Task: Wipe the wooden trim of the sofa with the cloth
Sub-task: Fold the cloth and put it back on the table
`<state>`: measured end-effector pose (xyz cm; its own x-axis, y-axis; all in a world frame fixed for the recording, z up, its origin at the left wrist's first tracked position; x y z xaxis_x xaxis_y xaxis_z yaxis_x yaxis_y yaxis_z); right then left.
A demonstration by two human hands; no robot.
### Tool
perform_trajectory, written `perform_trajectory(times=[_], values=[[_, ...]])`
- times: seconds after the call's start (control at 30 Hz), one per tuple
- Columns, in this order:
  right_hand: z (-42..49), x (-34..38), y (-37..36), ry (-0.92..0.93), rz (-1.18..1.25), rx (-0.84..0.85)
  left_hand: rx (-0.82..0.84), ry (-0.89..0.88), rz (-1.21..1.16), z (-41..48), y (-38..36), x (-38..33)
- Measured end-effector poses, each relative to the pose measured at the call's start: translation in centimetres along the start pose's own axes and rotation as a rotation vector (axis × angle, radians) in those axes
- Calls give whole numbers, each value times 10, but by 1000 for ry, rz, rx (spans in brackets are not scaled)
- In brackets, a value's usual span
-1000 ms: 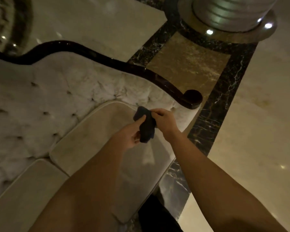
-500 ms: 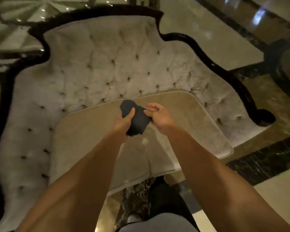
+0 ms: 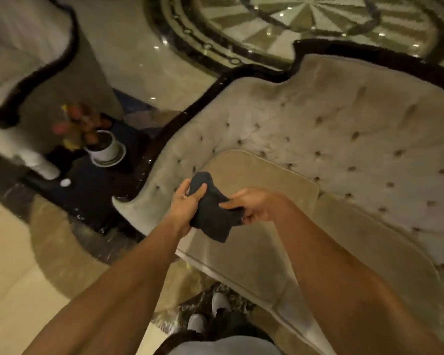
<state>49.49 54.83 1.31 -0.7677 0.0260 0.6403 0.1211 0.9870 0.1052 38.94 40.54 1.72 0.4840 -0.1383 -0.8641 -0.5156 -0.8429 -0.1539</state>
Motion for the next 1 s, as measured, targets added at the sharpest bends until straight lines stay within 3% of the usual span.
perform_trajectory(times=[0.23,0.5,0.63,0.8,1.0], values=[[78,86,-105,124,-388,229,-321,-71,-26,-16,141,-11],[141,126,-220,127,515,280,-611,-106,-320,-18,254,9],[175,141,-266,26,755,183,-704,-78,-365,16,298,14],[247,175,-306,-13,580,-98,-820,-5,-375,84,361,38],[340,189,-315,68,141,-209,-874,153,-458,149,387,87]])
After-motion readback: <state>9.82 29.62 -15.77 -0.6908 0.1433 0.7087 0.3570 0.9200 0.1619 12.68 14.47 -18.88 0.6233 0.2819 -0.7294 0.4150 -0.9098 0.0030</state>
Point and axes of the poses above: each hand's wrist, its own z-axis towards the middle knuckle, its own y-axis out of the back of the hand, x = y × z, the point moved 5 cm from there along z, towards the middle knuckle, and after that the axes turned 1 degree about y, right-handed, at the moved point
